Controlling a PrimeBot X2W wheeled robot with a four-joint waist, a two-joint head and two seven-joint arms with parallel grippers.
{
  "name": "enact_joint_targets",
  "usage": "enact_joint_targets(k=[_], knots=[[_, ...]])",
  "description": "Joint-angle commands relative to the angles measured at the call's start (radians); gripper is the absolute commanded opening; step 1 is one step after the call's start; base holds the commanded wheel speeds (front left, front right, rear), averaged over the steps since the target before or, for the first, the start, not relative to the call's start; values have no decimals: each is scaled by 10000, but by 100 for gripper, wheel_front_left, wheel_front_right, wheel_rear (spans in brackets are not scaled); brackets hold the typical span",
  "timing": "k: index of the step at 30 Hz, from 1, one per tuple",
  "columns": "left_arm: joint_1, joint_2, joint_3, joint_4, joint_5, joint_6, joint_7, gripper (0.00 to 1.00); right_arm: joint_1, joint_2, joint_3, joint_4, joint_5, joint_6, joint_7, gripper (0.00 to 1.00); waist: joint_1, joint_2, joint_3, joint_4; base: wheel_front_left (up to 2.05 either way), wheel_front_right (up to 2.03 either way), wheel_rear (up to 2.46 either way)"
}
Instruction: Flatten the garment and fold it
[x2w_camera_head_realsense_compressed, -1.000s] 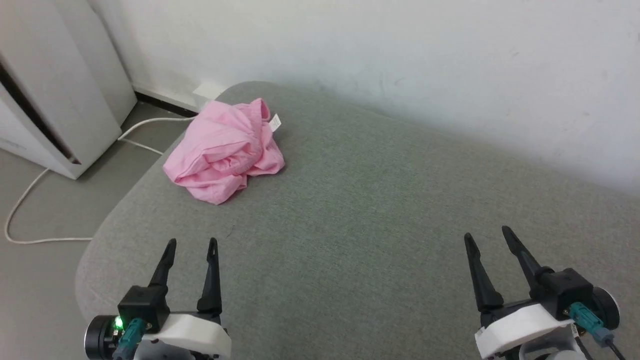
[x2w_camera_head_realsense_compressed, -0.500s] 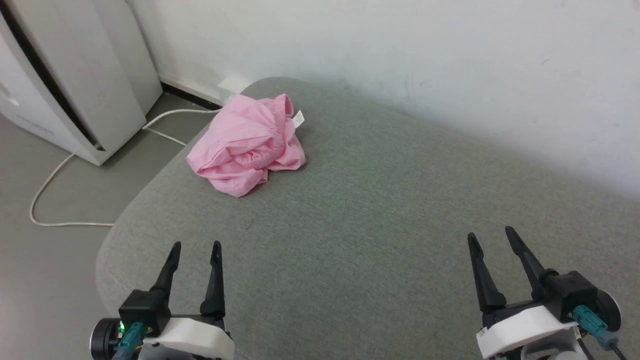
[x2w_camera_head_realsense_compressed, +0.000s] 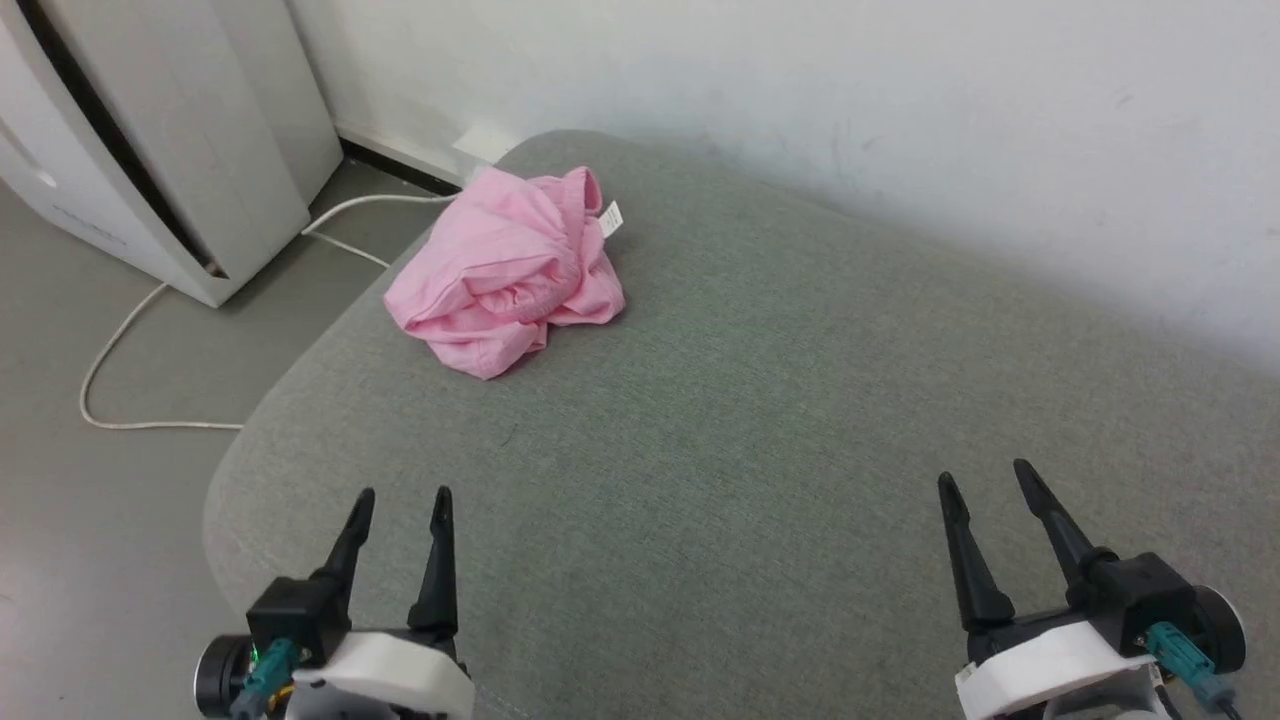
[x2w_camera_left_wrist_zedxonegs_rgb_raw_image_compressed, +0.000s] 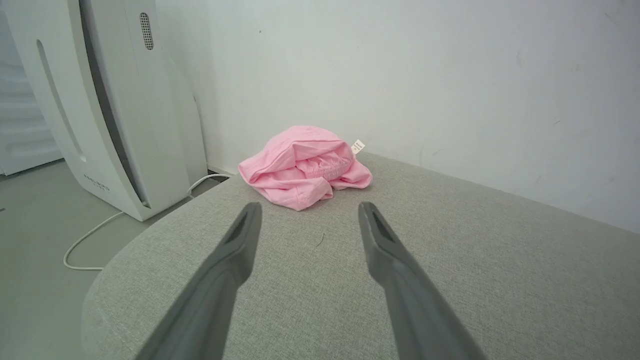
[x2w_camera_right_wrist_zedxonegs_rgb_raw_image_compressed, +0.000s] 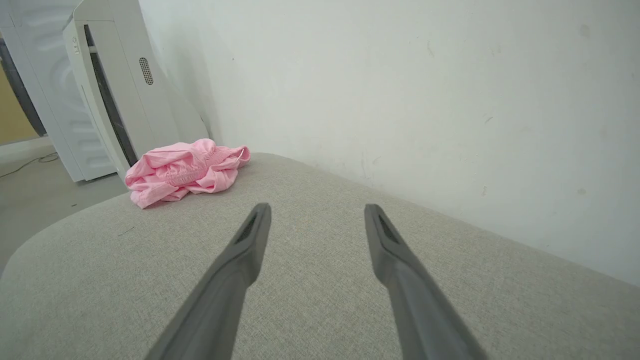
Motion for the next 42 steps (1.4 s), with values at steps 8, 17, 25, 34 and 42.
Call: enact_joint_targets(k=[8,17,25,34,42], knots=[[-1723,685,-390,1198,-168,-456,268,100,-113,-8,110,-341,-496,-11,-53,100,0,0,880,-494,0,0,0],[-5089,1760,-1001,2955,-932,-584,1861,100,-478,-460,358,-1491,-959,-11,371,100,0,0,2461,-1333,0,0,0],[-7996,3692,-2203,4547,-2752,-592,4275,100,-1324,-661,636,-2996,-1307,-11,1099,100,0,0,4114,-2414,0,0,0],[-9684,5149,-2847,5802,-5388,-593,7604,100,-1764,-572,818,-3811,-1564,-11,1280,100,0,0,5231,-3393,0,0,0],[-10011,5753,-3044,6246,-6486,-593,8852,100,-1873,-516,925,-3782,-1696,-11,970,100,0,0,5652,-3820,0,0,0]])
